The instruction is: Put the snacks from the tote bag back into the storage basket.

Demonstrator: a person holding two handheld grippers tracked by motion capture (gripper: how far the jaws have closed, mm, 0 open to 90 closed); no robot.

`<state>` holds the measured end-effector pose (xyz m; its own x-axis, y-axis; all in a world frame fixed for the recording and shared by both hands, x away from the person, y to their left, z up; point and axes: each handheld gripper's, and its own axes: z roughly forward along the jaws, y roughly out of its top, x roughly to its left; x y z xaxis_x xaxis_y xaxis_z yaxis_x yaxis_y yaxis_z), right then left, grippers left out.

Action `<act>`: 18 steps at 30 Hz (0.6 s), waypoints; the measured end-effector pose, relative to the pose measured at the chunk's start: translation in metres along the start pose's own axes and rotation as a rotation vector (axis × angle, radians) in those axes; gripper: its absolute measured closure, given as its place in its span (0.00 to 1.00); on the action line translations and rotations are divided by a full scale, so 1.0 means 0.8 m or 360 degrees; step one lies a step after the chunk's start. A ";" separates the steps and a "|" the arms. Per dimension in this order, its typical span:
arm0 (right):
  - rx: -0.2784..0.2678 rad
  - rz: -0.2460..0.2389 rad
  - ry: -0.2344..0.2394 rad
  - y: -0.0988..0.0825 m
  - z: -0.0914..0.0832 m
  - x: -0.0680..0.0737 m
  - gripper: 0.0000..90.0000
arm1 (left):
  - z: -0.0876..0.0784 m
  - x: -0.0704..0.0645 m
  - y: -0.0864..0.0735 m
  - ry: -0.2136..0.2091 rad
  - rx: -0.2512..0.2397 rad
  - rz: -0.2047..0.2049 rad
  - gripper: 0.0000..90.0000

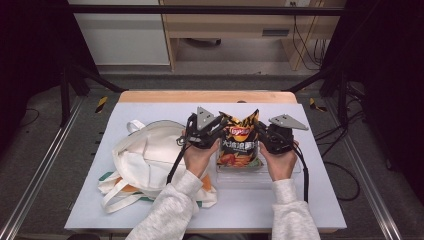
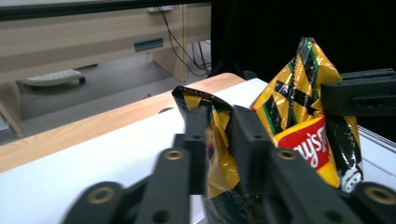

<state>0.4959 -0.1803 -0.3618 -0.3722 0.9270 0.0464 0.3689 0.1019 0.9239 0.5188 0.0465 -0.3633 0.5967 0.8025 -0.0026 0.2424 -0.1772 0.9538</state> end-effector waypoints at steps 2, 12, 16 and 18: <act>-0.0017 0.0008 0.0000 0.000 0.001 -0.001 0.76 | -0.002 0.005 0.001 -0.0001 -0.0004 -0.0012 0.67; -0.0184 -0.0026 -0.0033 0.010 -0.015 -0.003 0.34 | -0.028 0.024 0.010 -0.0080 -0.0018 -0.0002 0.38; -0.0217 -0.0019 -0.0029 0.012 -0.026 -0.006 0.30 | -0.046 0.034 0.013 -0.0098 -0.0008 0.0031 0.33; -0.0226 -0.0026 -0.0027 0.013 -0.032 -0.006 0.29 | -0.056 0.040 0.012 -0.0085 -0.0003 0.0053 0.32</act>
<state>0.4793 -0.1931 -0.3429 -0.3623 0.9317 0.0255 0.2385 0.0662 0.9689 0.5063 0.0957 -0.3405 0.6444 0.7646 0.0131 0.2205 -0.2022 0.9542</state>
